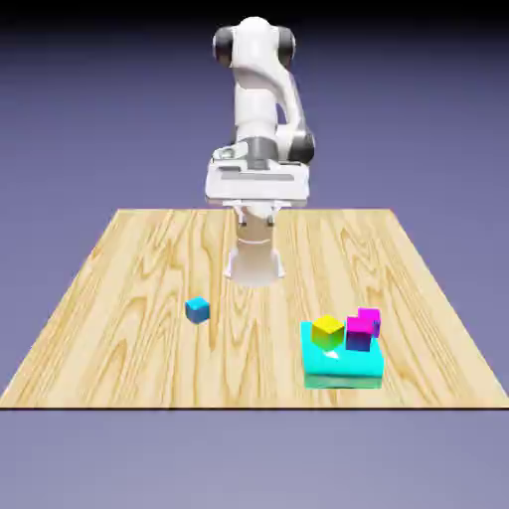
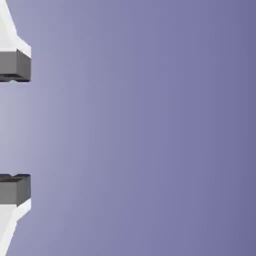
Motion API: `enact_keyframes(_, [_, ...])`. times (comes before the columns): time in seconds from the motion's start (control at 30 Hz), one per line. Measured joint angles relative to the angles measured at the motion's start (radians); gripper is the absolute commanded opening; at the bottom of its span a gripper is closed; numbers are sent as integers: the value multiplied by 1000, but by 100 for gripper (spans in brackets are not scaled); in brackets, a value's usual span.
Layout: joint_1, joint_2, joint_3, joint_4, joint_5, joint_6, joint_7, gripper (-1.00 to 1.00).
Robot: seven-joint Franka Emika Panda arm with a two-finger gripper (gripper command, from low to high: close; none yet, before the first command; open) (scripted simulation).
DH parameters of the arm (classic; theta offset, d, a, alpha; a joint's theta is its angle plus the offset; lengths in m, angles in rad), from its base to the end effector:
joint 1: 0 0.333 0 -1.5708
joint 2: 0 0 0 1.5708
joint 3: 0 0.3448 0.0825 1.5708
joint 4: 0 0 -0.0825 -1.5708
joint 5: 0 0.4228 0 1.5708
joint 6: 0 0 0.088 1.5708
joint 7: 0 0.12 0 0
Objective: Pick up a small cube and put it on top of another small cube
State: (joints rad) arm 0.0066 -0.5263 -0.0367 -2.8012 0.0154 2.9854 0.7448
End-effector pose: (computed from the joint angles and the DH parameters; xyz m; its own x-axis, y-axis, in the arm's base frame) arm 0.4186 -0.0133 0.4280 0.5329 -0.7111 0.4586 -0.5391 -0.7031 -0.4638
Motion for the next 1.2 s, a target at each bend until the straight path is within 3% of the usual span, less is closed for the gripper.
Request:
enact_keyframes(0.6, [-81,652,-548,131,230,-770,56,0])
enact_keyframes(0.67, [-83,669,-561,134,236,-789,57,0])
enact_keyframes(0.83, [-138,850,-430,100,431,-617,-80,0])
enact_keyframes(0.87, [-139,854,-427,99,436,-613,-83,-100])
enact_keyframes(1.1, [-85,673,-558,133,244,-784,51,-100])
enact_keyframes(1.2, [-32,656,-457,168,123,-787,-62,-100])
